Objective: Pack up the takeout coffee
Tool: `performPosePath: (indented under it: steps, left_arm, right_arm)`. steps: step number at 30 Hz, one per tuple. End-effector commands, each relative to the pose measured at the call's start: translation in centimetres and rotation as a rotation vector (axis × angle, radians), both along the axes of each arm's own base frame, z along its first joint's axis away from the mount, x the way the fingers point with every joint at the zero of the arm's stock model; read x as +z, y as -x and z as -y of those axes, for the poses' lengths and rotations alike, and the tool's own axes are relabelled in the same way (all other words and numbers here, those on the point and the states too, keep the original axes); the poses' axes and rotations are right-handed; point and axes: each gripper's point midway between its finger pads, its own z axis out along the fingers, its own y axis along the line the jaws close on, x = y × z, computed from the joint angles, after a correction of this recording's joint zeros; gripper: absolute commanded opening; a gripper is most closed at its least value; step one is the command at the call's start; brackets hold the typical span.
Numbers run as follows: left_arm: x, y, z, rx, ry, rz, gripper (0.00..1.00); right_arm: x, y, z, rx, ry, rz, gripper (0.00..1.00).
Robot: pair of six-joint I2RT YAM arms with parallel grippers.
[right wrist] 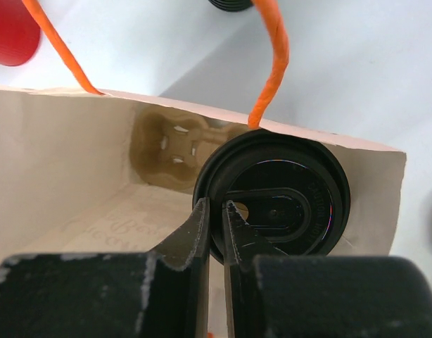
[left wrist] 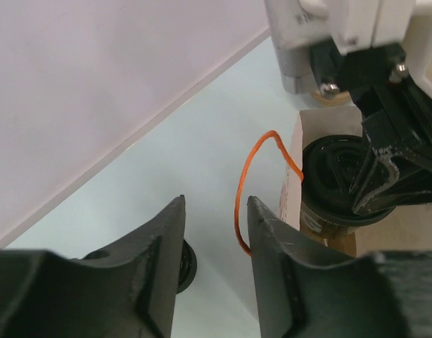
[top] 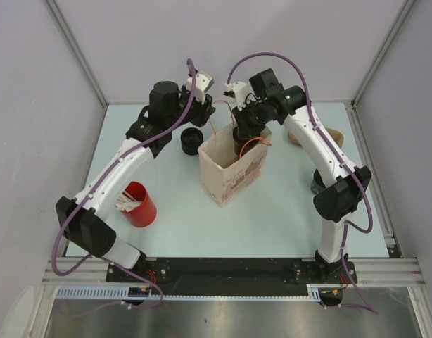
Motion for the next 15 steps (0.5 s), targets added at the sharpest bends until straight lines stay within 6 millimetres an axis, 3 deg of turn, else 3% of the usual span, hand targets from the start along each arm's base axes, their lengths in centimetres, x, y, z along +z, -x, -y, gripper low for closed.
performPosePath:
  steps: [1, 10, 15]
  left_arm:
    - [1.0, -1.1, -0.1, 0.042, 0.068, 0.021, 0.41]
    - [-0.5, -1.9, 0.0, 0.082, 0.097, -0.018, 0.33]
    - [-1.3, -3.1, -1.1, 0.175, 0.084, -0.036, 0.27]
  right_arm:
    - [-0.8, -1.2, 0.6, -0.037, 0.068, 0.058, 0.00]
    - [-3.0, -1.0, 0.8, -0.022, 0.132, 0.037, 0.00]
    - [-4.1, -0.9, 1.0, -0.018, 0.147, 0.031, 0.00]
